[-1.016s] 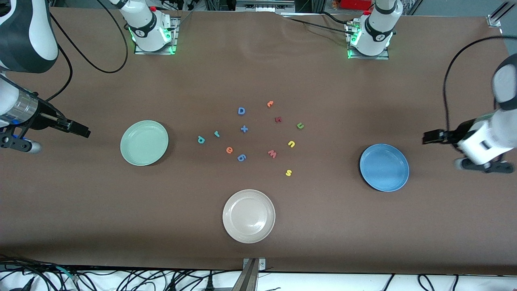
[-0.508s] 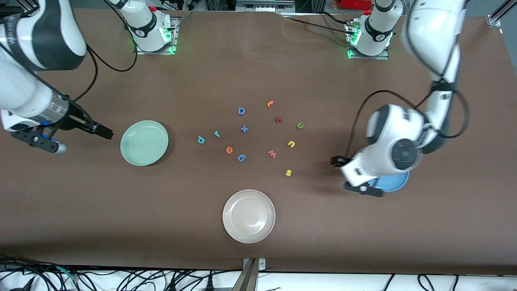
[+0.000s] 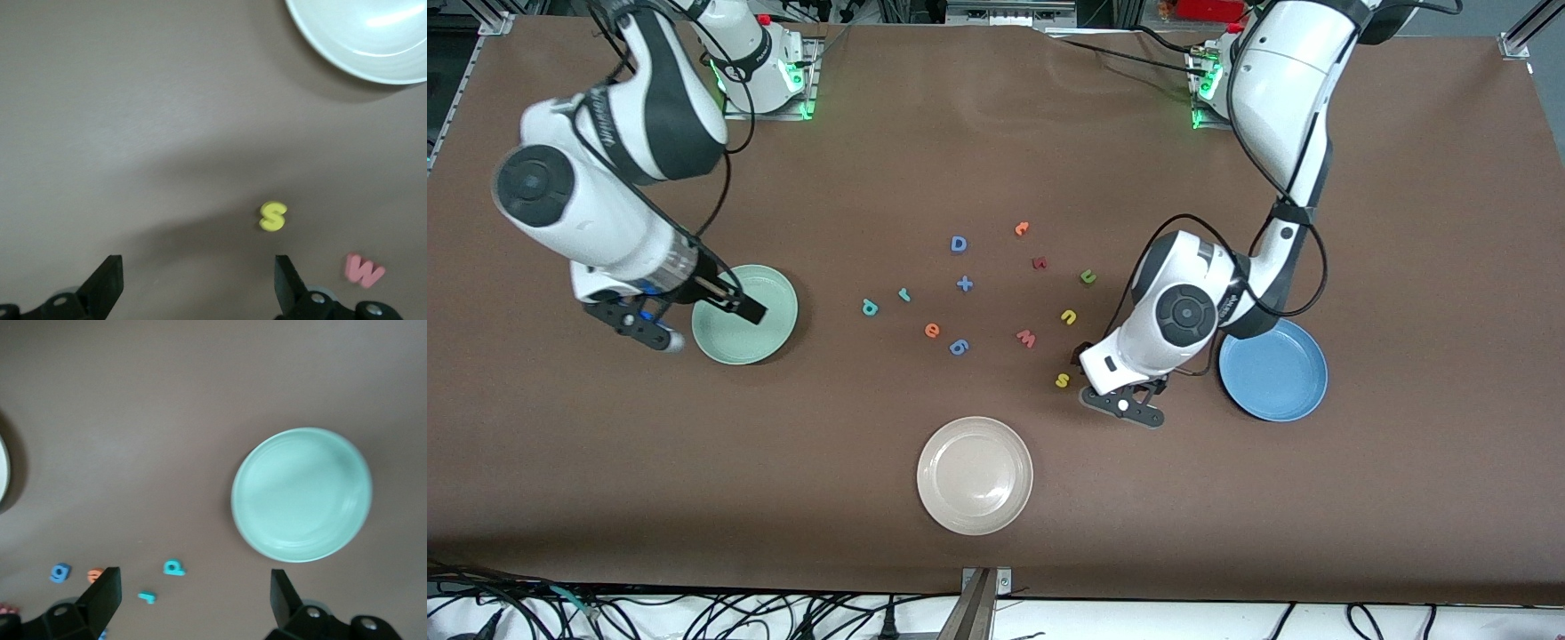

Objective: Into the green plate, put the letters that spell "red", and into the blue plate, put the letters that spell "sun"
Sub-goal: 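Reach the left gripper to yellow S while the right gripper reaches teal p, then grasp yellow S with the left gripper while the right gripper grasps teal p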

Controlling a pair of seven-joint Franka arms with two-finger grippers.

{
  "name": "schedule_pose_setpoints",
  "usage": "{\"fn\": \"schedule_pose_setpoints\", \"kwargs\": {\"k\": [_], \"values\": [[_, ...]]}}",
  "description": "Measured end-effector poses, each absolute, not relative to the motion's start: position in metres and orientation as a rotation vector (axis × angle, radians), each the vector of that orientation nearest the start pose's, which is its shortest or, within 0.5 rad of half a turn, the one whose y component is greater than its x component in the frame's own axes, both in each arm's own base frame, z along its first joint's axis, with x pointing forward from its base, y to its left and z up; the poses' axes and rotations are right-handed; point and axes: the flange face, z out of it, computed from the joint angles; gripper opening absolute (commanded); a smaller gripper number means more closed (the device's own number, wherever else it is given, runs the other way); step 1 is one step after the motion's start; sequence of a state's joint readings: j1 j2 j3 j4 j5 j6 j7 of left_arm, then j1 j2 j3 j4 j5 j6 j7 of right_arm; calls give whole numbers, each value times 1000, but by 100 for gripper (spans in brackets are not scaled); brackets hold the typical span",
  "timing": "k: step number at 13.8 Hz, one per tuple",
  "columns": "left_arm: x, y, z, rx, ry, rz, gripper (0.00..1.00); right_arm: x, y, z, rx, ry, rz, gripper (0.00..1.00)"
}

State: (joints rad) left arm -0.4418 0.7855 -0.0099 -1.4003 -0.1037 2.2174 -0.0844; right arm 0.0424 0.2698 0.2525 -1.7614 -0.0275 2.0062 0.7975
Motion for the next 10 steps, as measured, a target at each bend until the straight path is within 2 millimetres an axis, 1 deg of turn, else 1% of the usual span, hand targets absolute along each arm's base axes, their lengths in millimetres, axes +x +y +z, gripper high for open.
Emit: {"fn": "schedule_pose_setpoints", "kwargs": {"k": [3,5,6,8,10], "values": [[663,-347,218,-3215,436,-56,100,599,224,373,-2991,840,85,99],[662,-361,199,-3224,412,-101,98,594,251,344,-2982,876,109,99],[660,-366,189,-3223,407,-105,97,591,260,330,-2983,887,116,99],[656,-371,176,-3219,408,-101,96,586,271,301,-2982,895,109,99],[656,-371,173,-3218,408,-100,94,578,276,272,-2974,902,102,99]]}}
